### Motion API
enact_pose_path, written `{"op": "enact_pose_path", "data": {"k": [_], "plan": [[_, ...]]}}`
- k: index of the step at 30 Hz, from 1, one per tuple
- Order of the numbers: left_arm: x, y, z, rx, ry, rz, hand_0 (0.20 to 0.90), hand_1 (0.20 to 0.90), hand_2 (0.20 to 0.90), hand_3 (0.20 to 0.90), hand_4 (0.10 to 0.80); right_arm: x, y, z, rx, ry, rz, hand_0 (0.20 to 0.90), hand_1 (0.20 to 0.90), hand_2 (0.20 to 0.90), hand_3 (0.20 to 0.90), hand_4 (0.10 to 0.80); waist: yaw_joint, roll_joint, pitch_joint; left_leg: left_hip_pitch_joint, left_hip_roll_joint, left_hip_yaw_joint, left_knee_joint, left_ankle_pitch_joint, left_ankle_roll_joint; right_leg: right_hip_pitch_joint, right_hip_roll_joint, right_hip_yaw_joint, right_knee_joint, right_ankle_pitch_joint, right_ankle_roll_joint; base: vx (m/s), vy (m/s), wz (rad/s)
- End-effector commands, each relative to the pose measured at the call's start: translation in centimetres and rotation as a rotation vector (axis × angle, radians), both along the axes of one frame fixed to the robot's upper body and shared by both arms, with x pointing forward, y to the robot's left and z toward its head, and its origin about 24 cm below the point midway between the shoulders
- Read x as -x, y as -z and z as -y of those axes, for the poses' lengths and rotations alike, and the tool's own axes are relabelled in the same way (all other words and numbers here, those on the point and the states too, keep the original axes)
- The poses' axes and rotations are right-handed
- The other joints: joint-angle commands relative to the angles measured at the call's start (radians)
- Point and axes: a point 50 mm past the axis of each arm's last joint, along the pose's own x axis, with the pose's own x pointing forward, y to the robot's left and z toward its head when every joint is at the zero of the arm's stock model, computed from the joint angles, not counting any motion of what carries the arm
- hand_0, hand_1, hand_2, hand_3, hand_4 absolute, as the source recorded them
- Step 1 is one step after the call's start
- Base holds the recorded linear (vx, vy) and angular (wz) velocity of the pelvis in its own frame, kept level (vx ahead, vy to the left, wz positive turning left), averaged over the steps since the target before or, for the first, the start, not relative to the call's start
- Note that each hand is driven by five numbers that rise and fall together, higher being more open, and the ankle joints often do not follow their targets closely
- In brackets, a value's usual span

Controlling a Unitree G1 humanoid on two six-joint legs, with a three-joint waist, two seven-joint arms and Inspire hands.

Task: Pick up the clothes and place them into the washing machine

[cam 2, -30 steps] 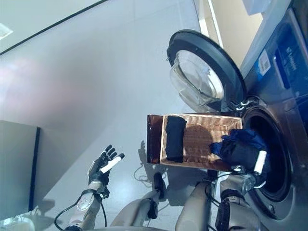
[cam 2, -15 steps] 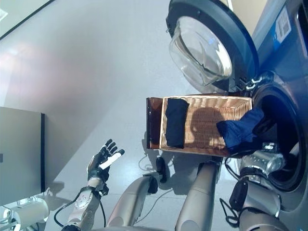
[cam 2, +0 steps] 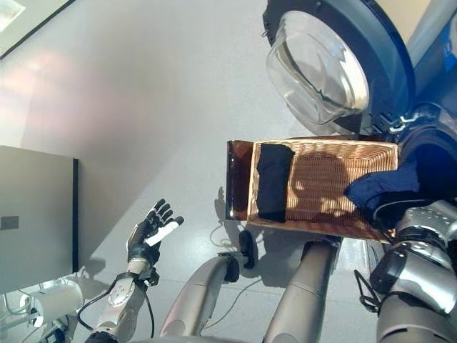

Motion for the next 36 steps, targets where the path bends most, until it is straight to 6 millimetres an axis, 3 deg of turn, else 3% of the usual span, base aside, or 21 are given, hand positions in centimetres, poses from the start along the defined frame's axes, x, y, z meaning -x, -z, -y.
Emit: {"op": "enact_pose_path", "data": {"k": [1, 10, 15, 16, 17, 26, 36], "plan": [[0.9, -1.2, -3.7, -0.1, -0.093, 0.064, 0.9, 0.9, 0.9, 0.9, 0.8, 3.7, -5.5, 2.7, 0.264, 0.193, 0.028, 0.2, 0.2, 0.2, 0.2, 0.3, -0.026, -0.007, -0.097, -0.016, 0.063, -0.044, 0.094, -0.075, -0.097, 0.031, 0.018, 0.082, 0.008, 0.115, 0.002, 0.0, 0.0, 0.0], [0.8, -1.3, -3.8, -0.103, -0.112, 0.072, 0.9, 0.9, 0.9, 0.9, 0.8, 3.4, -3.3, 2.1, 0.209, 0.179, -0.02, 0.2, 0.2, 0.2, 0.2, 0.3, -0.025, -0.004, -0.098, -0.03, 0.065, -0.033, 0.114, -0.086, -0.089, 0.006, 0.026, 0.104, 0.027, 0.112, -0.001, 0.007, 0.012, -0.03], [0.8, -1.4, -4.0, -0.109, -0.117, 0.072, 0.9, 0.9, 0.9, 0.9, 0.8, 3.9, -3.2, 2.4, 0.18, 0.204, -0.053, 0.2, 0.2, 0.2, 0.2, 0.3, -0.028, -0.001, -0.1, -0.041, 0.059, -0.028, 0.124, -0.092, -0.084, -0.002, 0.021, 0.116, 0.032, 0.111, -0.001, 0.003, 0.024, -0.06], [0.8, -1.4, -4.2, -0.118, -0.121, 0.072, 0.9, 0.9, 0.9, 0.9, 0.8, 4.3, -3.3, 2.7, 0.177, 0.213, -0.072, 0.345, 0.345, 0.345, 0.345, 0.404, -0.028, -0.001, -0.1, -0.043, 0.06, -0.028, 0.126, -0.092, -0.084, -0.002, 0.021, 0.116, 0.032, 0.112, -0.001, 0.0, 0.0, 0.0], [0.8, -1.4, -4.3, -0.121, -0.121, 0.069, 0.9, 0.9, 0.9, 0.9, 0.8, 4.4, -3.2, 2.8, 0.167, 0.216, -0.085, 0.9, 0.9, 0.9, 0.9, 0.8, -0.028, -0.001, -0.101, -0.041, 0.06, -0.027, 0.124, -0.093, -0.084, -0.002, 0.022, 0.115, 0.03, 0.111, -0.001, 0.0, 0.0, 0.0], [0.9, -1.4, -4.3, -0.124, -0.103, 0.063, 0.9, 0.9, 0.9, 0.9, 0.8, 3.9, -3.1, 3.1, 0.162, 0.142, -0.131, 0.9, 0.9, 0.9, 0.9, 0.8, -0.023, -0.01, -0.101, -0.031, 0.058, -0.013, 0.107, -0.086, -0.079, -0.001, 0.023, 0.119, 0.013, 0.126, 0.0, 0.002, 0.004, -0.01], [1.2, -1.0, -4.7, -0.112, -0.125, 0.047, 0.9, 0.9, 0.9, 0.9, 0.8, 1.1, -2.8, 1.1, 0.232, 0.029, -0.135, 0.9, 0.9, 0.9, 0.9, 0.8, -0.017, -0.008, -0.095, -0.004, 0.051, -0.011, 0.035, -0.048, -0.08, 0.04, 0.015, 0.102, -0.063, 0.17, 0.008, 0.0, -0.001, -0.01]]}}
